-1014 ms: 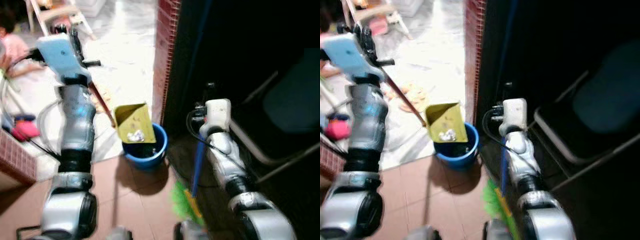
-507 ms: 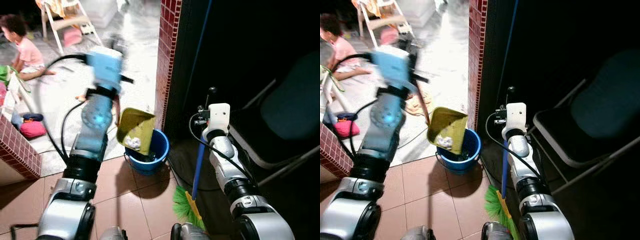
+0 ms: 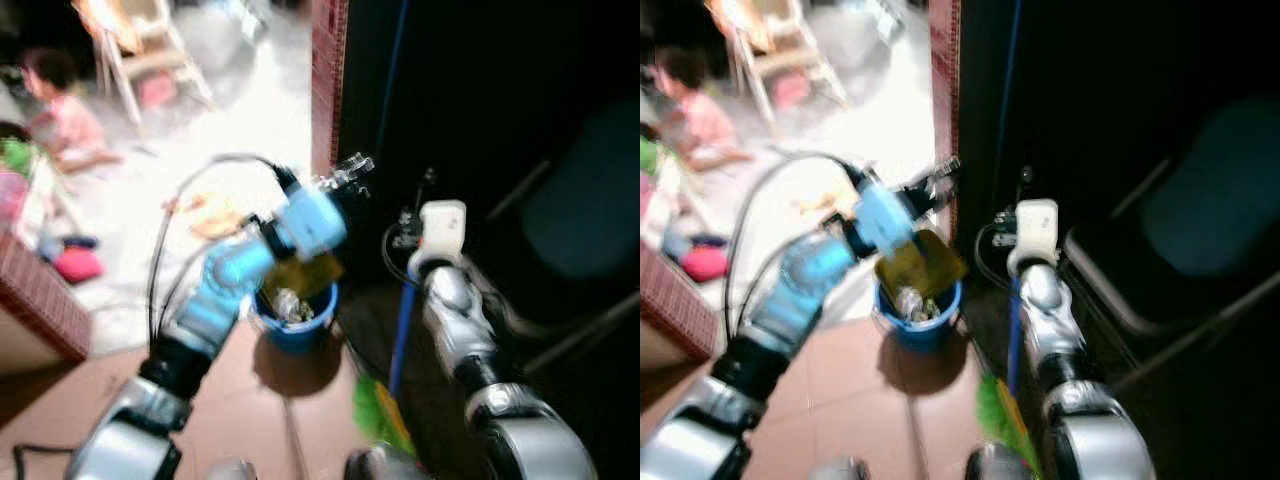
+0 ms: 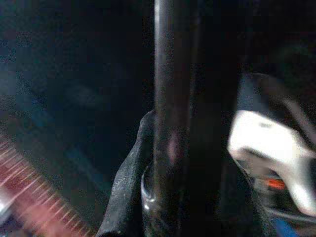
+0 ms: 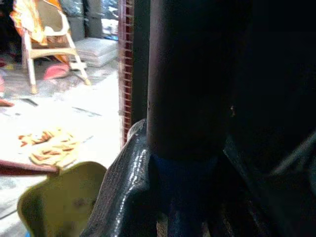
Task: Sweep floor
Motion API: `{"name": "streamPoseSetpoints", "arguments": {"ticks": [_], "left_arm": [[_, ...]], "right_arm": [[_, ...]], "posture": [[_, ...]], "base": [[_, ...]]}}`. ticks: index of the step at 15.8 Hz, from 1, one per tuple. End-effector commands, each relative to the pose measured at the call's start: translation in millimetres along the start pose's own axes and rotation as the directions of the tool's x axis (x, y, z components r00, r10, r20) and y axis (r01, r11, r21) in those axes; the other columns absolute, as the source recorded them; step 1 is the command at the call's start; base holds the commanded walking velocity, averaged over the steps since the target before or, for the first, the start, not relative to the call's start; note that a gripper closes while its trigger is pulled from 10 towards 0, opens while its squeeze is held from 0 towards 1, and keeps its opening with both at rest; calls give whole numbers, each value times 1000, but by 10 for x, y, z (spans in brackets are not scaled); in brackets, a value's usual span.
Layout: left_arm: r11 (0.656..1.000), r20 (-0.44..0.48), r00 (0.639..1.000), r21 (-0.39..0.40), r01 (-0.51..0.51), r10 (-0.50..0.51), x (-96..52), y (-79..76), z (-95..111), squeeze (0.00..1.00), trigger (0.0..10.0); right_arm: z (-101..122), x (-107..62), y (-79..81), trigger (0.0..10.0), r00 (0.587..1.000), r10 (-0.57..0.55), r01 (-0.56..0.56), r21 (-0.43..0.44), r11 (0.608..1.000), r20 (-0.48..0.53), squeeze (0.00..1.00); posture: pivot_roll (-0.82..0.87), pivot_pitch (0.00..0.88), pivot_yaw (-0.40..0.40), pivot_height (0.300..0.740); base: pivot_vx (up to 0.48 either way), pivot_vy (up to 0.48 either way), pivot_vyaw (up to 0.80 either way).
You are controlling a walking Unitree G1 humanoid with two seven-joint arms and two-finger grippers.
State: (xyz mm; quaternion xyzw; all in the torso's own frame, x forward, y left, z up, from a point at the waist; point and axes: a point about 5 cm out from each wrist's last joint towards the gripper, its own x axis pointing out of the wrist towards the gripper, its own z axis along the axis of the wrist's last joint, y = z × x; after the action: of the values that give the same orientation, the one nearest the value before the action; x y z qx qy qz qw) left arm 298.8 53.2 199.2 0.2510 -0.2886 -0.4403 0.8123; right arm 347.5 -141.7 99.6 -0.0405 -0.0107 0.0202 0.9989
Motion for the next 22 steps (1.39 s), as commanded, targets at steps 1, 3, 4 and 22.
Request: {"name": "streamPoseSetpoints", "arguments": {"ticks": [1,3,4,22], "left_arm": [[990,-29,991,53,131,-129,-25,-84,-27,0,10000],[991,-41,994,83,107,-104,-42,0,-50,0,10000],[994,-41,997,88,63,-59,-43,90,-47,0,10000],[221,-37,222,-27,-975,974,-1193,1813,354,0,10000]], "right_arm": [[46,17,-52,10000,1000,-14,14,-15,1000,23,0],[51,22,-55,10000,1000,-17,17,-14,1000,24,0],[51,22,-56,10000,1000,-18,18,-15,1000,24,0],[26,5,-59,10000,999,9,-9,-5,1000,35,0]], "posture": [[-20,0,-21,731],[-24,0,-19,731],[-24,0,-19,731],[9,0,-41,731]], "base": [[0,0,0],[0,0,0],[0,0,0],[0,0,0]]}}
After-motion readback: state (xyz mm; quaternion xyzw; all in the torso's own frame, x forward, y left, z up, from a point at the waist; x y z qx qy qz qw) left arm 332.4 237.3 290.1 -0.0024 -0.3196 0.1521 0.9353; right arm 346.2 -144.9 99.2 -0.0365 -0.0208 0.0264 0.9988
